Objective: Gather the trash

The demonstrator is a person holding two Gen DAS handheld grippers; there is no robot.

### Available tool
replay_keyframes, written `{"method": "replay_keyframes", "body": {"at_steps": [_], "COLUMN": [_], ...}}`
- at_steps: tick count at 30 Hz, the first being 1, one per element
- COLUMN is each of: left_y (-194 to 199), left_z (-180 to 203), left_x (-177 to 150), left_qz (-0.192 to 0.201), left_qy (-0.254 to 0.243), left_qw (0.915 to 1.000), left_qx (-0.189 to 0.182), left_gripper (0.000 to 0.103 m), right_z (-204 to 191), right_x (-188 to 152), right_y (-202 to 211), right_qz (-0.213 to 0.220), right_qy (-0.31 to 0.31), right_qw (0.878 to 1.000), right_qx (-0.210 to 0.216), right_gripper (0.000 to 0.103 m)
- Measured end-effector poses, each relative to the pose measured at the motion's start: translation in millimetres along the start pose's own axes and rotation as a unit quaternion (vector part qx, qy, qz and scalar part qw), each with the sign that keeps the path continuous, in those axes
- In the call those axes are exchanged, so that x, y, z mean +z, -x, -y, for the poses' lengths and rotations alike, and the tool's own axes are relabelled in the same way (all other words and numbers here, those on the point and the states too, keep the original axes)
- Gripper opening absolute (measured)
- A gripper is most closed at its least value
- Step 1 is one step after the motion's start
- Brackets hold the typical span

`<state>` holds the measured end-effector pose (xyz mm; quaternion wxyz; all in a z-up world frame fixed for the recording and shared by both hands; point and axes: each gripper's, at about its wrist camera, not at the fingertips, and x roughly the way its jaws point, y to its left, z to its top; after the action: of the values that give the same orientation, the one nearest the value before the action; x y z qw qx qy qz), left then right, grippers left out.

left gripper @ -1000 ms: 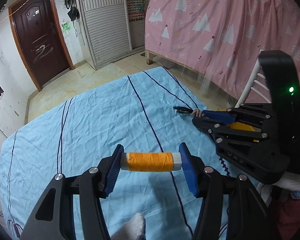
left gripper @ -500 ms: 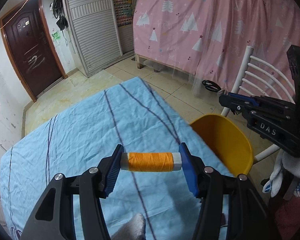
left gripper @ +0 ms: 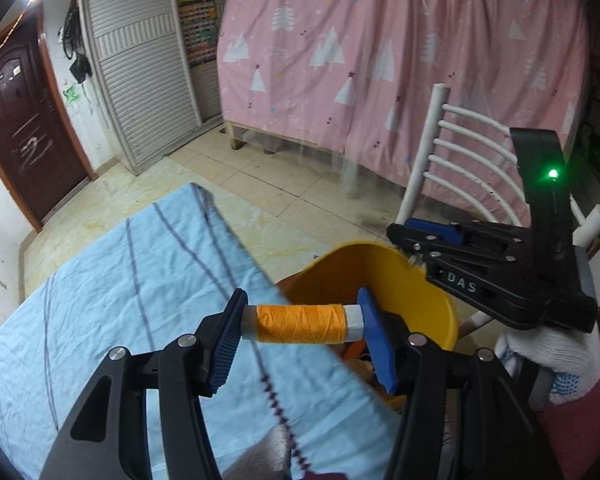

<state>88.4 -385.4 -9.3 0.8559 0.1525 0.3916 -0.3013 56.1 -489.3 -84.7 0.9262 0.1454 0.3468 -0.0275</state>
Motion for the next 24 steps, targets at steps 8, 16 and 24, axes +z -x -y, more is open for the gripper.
{"method": "replay_keyframes", "body": {"at_steps": [8, 16, 24], "left_y": [-16, -19, -19], "left_z": [17, 27, 19], "left_x": [9, 17, 12], "left_qz": [0.0, 0.017, 0.014], "left_qy": [0.007, 0.022, 0.037], "left_qw": [0.999, 0.9952, 0.9947], "left_qx": [-0.044, -0.094, -0.095], "left_gripper": [0.048, 0.062, 0.071], "right_z": [20, 46, 39], "right_x": [2, 6, 4], "right_y": [14, 36, 40], "right_qz": [0.028, 0.069, 0.079], "right_qy": [-0.034, -0.086, -0.097], "right_qw": [0.999, 0.994, 0.992], "right_qx": [0.001, 0.004, 0.014], "right_gripper": [0.037, 0.048, 0.056]}}
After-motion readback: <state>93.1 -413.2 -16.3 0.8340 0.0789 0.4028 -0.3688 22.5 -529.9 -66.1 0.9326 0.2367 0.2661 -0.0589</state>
